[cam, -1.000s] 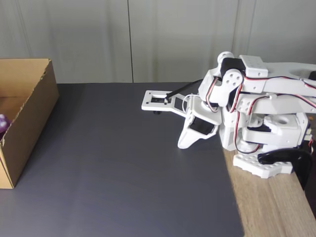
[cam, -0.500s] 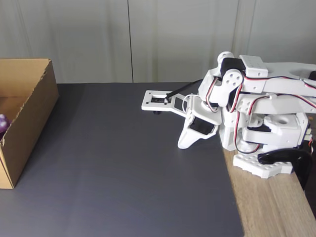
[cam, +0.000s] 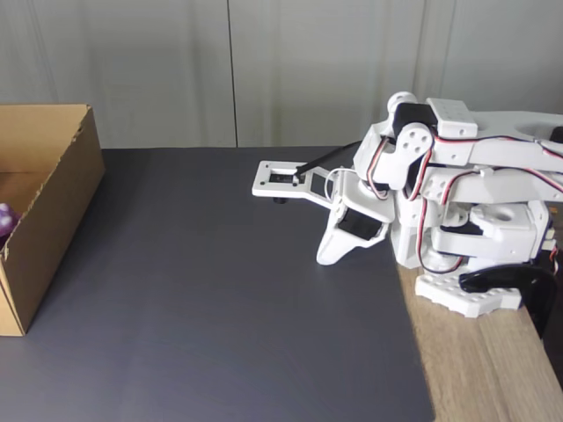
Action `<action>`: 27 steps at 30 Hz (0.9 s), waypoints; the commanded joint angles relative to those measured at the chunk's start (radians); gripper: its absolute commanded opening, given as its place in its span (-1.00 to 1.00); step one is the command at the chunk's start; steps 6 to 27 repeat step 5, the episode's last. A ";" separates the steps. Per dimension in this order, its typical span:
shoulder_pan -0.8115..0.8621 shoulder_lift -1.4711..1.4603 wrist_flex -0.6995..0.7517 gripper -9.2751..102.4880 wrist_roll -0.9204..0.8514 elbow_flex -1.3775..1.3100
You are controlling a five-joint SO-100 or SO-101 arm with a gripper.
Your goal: Grasp a ball and put it in the box.
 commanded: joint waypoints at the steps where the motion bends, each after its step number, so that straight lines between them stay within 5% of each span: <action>1: 0.006 -0.008 0.014 -0.83 -0.005 0.002; 27: 0.006 -0.008 0.014 -0.83 -0.005 0.002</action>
